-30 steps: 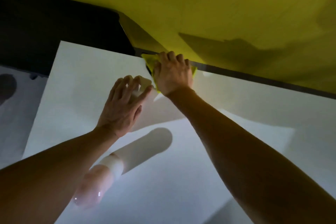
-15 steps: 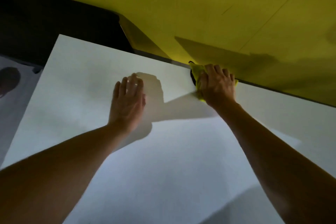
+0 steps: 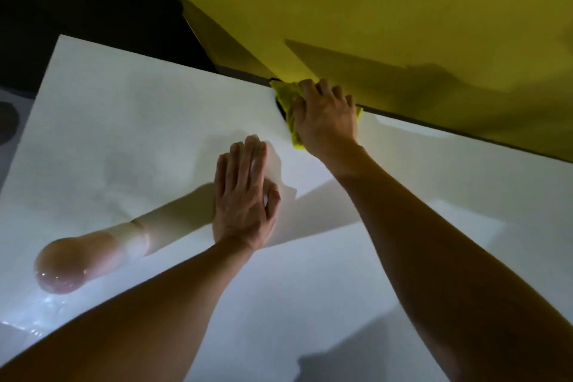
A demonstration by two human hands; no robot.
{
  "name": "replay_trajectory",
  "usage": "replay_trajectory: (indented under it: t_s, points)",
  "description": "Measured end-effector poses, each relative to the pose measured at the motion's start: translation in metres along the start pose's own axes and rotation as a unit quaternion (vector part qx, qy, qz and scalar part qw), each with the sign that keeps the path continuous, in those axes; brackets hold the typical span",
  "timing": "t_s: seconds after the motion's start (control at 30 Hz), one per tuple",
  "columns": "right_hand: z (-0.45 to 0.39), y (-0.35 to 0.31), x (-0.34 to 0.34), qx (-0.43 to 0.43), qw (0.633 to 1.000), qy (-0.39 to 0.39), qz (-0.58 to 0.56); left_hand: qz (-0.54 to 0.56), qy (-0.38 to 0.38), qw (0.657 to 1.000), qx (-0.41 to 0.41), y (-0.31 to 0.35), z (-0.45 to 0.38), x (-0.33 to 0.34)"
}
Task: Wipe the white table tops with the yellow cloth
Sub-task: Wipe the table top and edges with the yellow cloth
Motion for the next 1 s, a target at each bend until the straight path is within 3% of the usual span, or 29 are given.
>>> replay_trajectory:
  t_s: [0.17,0.27,0.4,0.57,0.67,0.9,1.0]
  points:
    - [0.041,0.102,-0.041,0.076,0.996,0.035,0.038,-0.005,-0.006,1.0,0.002,-0.002,-0.001,0.0]
    - [0.052,0.126,-0.054,0.105,0.993,0.028,0.04,0.0,-0.003,1.0,0.005,0.0,-0.001,0.001]
    - [0.042,0.081,-0.032,0.15,0.986,0.054,0.05,-0.007,-0.003,1.0,0.002,-0.001,0.0,0.002]
    - [0.003,-0.028,0.006,0.057,0.998,0.012,0.009,-0.004,0.003,1.0,0.004,-0.001,-0.001,0.001]
    - [-0.002,-0.034,0.006,0.044,0.999,0.007,-0.005,-0.002,0.005,1.0,0.009,-0.003,0.0,0.002]
    - [0.054,0.126,-0.045,0.14,0.988,0.041,0.051,0.01,-0.002,1.0,0.011,-0.001,0.001,0.002]
    - [0.071,0.161,-0.062,0.182,0.98,0.051,0.055,0.005,-0.002,1.0,0.005,0.0,0.002,0.001]
Point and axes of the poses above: each hand's wrist, its own z-axis away from the middle knuckle, its own x-axis out of the palm, y = z × x, the point moved 2 cm from there along -z, towards the middle knuckle, and after that the axes turned 9 degrees about y, right-handed, at the moved point
